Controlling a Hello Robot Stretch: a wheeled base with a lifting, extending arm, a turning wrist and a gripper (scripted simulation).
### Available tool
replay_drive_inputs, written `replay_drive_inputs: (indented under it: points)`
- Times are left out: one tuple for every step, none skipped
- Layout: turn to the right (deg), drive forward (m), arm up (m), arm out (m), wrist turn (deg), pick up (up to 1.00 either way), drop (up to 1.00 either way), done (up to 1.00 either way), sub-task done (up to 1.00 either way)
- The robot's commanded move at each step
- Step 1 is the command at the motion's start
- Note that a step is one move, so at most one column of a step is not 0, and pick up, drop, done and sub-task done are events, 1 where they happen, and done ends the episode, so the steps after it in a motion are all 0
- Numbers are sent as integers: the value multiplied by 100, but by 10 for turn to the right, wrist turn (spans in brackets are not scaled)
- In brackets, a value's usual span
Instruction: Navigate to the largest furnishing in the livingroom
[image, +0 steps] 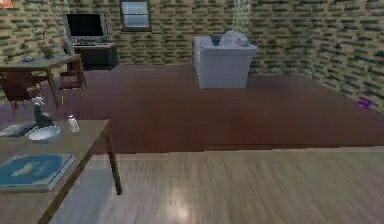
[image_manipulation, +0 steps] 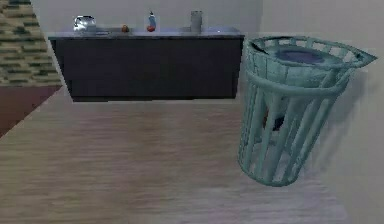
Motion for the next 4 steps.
replay_drive_inputs:
  points:
    - [0, 100, 0, 0, 0, 0, 0, 0, 0]
    - [-60, 0, 0, 0, 0, 0, 0, 0, 0]
    - [0, 65, 0, 0, 0, 0, 0, 0, 0]
    - [-390, 0, 0, 0, 0, 0, 0, 0, 0]
